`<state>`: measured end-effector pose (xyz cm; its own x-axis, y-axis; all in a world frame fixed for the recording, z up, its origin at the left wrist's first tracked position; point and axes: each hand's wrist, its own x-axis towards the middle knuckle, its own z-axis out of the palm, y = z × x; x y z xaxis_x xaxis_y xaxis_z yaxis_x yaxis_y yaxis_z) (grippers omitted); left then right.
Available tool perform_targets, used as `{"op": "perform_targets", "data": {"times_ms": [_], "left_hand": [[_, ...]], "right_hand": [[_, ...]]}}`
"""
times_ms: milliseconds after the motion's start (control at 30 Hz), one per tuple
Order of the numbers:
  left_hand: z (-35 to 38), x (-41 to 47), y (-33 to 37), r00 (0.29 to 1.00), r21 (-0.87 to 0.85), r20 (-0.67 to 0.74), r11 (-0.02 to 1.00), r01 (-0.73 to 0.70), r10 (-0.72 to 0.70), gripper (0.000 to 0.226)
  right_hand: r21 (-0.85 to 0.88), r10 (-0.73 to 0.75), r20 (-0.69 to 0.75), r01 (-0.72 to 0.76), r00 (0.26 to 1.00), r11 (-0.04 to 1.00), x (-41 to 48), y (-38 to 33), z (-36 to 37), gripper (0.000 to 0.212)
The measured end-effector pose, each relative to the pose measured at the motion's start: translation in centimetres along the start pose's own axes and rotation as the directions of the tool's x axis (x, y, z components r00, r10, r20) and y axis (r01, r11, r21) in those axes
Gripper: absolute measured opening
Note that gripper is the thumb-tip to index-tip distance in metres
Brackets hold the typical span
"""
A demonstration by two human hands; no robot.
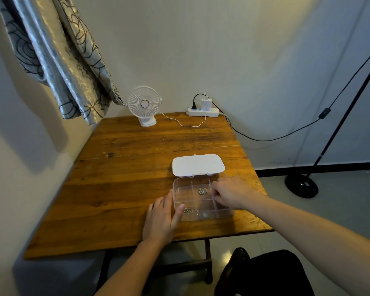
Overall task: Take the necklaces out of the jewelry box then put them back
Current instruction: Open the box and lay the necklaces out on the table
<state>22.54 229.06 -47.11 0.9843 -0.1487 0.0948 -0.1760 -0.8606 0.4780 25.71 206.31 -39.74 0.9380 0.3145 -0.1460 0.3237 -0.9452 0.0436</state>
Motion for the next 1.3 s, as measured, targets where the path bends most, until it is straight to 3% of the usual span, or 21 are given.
{"op": "perform_targets", "data": {"times_ms": [267, 533, 967, 1167, 1300], "left_hand": [[0.1, 0.1, -0.2, 1.0, 0.001, -0.005, 1.0, -0.018, 0.018, 0.098], [0.5, 0.2, -0.6, 1.0, 0.013, -0.011, 1.0, -0.028, 0.028, 0.09], [1.1, 0.5, -1.0, 0.999, 0.023, -0.019, 0.999, -0.037, 0.038, 0.084], [1.1, 0.4, -1.0, 0.999, 0.02, -0.022, 0.999, -0.04, 0.04, 0.083], [1.1, 0.5, -1.0, 0.999, 0.02, -0.025, 0.999, -0.046, 0.046, 0.083]], "right_hand": [[0.096, -0.005, 0.059, -0.001, 0.998, 0.995, 0.1, 0.3, -0.5, 0.008], [-0.019, -0.031, -0.045, 0.031, 0.999, 0.999, -0.7, -0.1, -0.5, 0.011], [0.007, -0.071, -0.035, 0.071, 0.997, 0.997, -0.5, 0.3, -0.2, 0.013], [0.166, -0.036, 0.002, 0.036, 0.999, 0.985, -0.4, 0.9, -0.4, 0.003], [0.299, 0.013, 0.056, -0.03, 0.998, 0.954, 0.1, 1.4, -0.1, 0.013]]}}
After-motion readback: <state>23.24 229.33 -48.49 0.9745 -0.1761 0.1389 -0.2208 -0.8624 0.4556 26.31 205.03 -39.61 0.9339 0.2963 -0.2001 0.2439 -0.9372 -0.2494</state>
